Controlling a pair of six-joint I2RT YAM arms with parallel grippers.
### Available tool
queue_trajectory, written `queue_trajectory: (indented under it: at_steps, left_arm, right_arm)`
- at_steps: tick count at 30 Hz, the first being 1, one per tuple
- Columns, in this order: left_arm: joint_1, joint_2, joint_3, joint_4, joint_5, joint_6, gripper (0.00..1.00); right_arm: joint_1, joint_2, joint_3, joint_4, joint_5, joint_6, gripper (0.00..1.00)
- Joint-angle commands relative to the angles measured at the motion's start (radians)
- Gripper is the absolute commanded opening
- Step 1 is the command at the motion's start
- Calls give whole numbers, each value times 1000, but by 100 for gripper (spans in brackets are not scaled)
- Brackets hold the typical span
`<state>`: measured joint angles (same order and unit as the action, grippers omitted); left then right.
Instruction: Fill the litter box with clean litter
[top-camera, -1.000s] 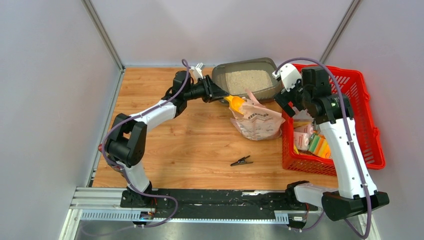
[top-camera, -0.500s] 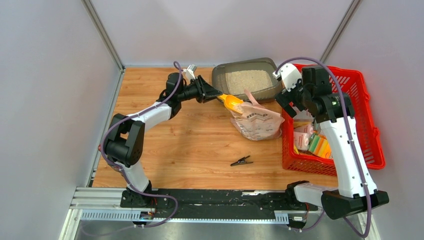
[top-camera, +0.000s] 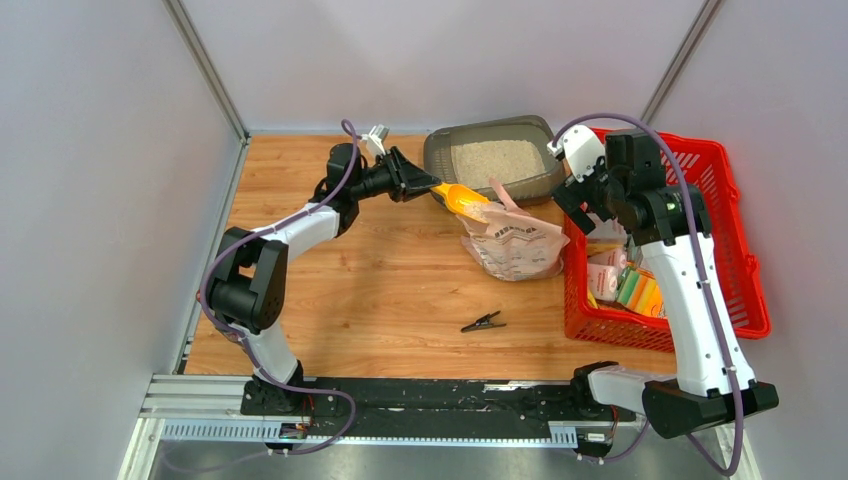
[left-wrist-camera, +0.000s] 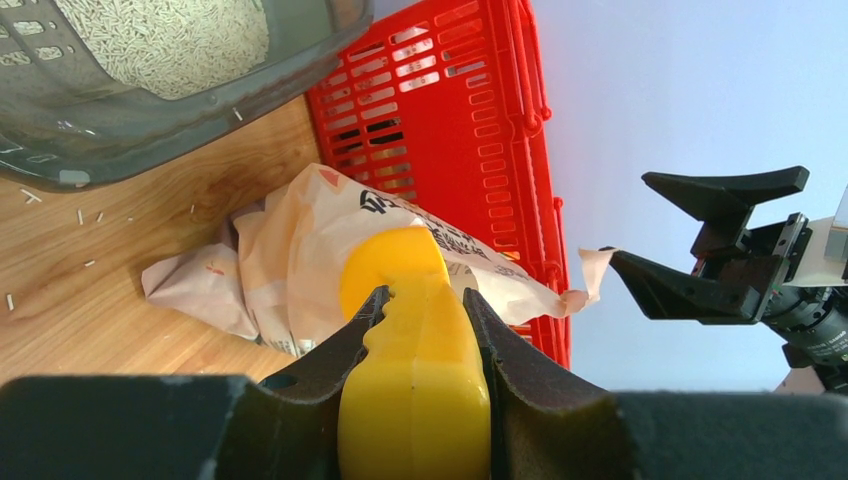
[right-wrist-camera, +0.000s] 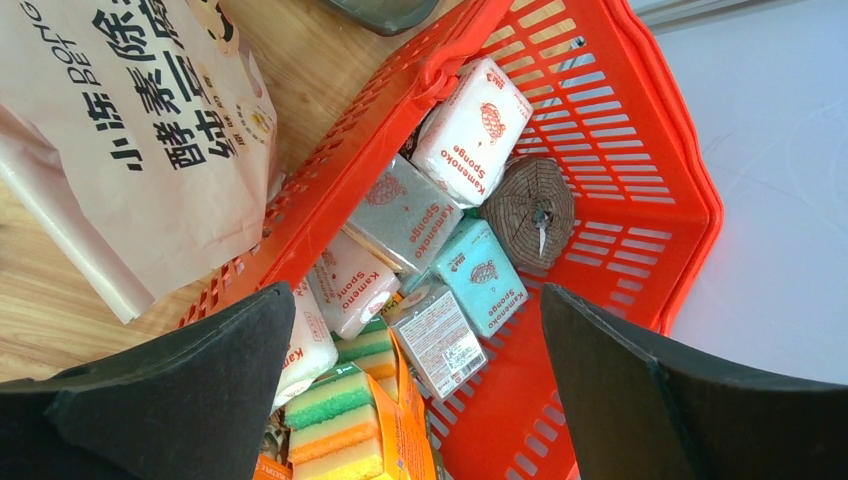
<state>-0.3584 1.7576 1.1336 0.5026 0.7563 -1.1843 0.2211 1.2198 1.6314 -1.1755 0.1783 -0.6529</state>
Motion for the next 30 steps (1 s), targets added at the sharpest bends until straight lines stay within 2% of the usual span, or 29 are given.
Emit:
queue_trajectory:
  at_steps: [1, 30]
  left_arm:
    - [16, -30, 29, 42, 15, 14, 0]
    - [70, -84, 14, 2, 63, 61, 0]
  right_arm:
    - [-3, -13, 22, 17, 20, -11, 100]
    - [-2, 33, 33, 68, 7, -21, 100]
